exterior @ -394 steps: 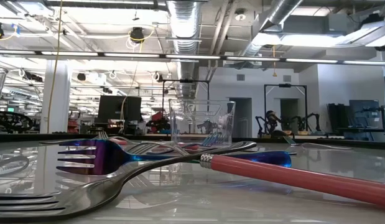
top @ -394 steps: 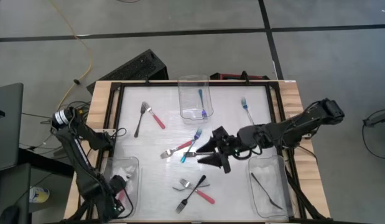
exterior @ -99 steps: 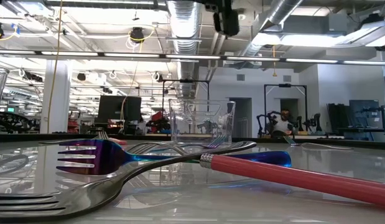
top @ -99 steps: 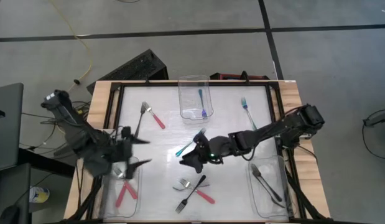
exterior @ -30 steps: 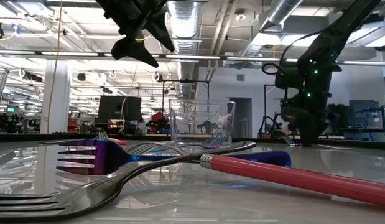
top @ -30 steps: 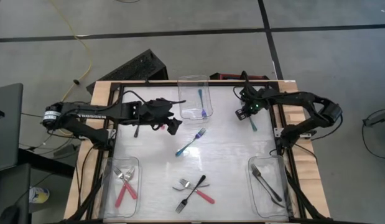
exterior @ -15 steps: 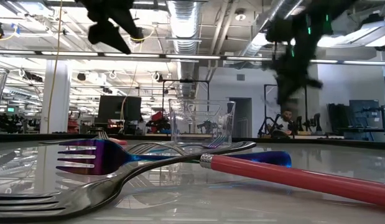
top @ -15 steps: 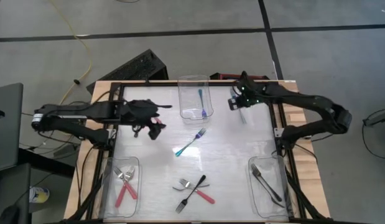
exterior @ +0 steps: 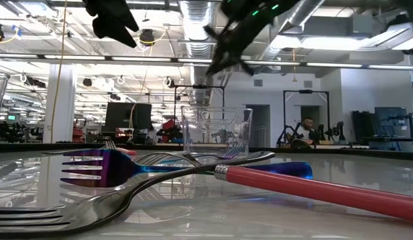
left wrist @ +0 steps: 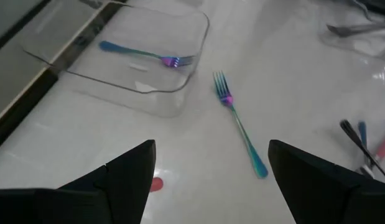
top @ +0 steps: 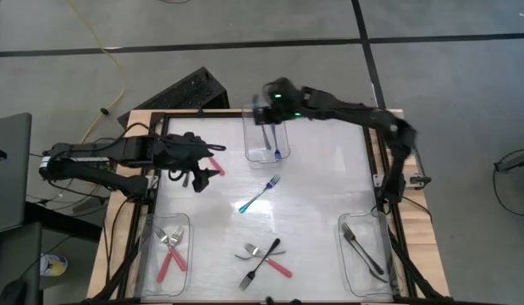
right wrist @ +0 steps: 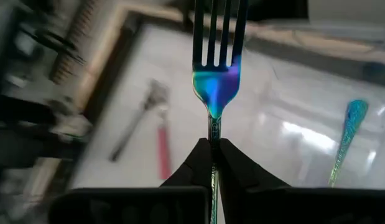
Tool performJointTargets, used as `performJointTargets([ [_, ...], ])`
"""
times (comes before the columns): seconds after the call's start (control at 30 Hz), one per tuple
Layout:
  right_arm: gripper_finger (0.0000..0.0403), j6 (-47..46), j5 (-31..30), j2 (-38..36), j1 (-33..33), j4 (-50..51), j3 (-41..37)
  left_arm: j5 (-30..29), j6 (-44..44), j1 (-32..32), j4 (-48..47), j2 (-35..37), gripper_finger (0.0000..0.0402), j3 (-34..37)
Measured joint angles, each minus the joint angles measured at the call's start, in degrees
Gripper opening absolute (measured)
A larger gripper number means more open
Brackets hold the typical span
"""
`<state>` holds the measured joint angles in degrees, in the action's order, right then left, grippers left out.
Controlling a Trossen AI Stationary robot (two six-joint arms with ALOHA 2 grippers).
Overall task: Sort silverware by color (type)
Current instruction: Put the titanium rainbow fork into the top transparent bin, then put the black fork into the bottom right transparent bin
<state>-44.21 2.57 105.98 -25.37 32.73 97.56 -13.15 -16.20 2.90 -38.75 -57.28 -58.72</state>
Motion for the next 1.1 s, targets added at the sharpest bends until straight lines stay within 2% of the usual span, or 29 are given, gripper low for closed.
performJointTargets([
  [0.1, 0.0030, 0.14, 0.44, 7.07, -0.21, 7.56, 6.21, 0.75, -0.06, 0.00, -1.54, 0.00, 0.0294, 0.00],
  [0.23, 0.0048, 1.53, 0.80, 12.05, -1.01, 13.30, 11.19, 1.78, -1.01, -0.33, -5.19, 0.86, 0.0294, -0.01],
  [0.33, 0.0063, 1.56, 3.21, 14.69, -1.62, 14.87, 12.04, 1.20, -1.30, -1.13, -6.61, 1.06, 0.0294, 0.00],
  [0.5, 0.0093, 1.47, 3.35, 16.06, -2.10, 15.33, 12.09, -0.78, -1.91, -2.23, -6.38, 1.02, 0.0294, 0.00],
  [0.67, 0.0136, 6.46, 3.54, 14.61, -2.96, 16.97, 12.06, -1.15, -3.43, -2.25, -5.17, 0.92, 0.0294, 0.00],
  [0.8, 0.0167, 10.95, 4.60, 9.33, -2.48, 21.77, 12.13, -3.39, -5.03, -2.25, -4.52, 0.85, 0.0294, 0.00],
  [0.93, 0.0182, 17.90, 3.09, 3.16, 2.07, 28.11, 12.12, -12.18, -15.06, -0.81, -7.19, -0.75, 0.0294, 1.48],
  [1.1, 0.0183, 24.99, -1.05, -4.58, 10.82, 36.20, 12.11, -10.98, -24.59, 5.24, -8.89, -7.13, 0.0294, 6.65],
])
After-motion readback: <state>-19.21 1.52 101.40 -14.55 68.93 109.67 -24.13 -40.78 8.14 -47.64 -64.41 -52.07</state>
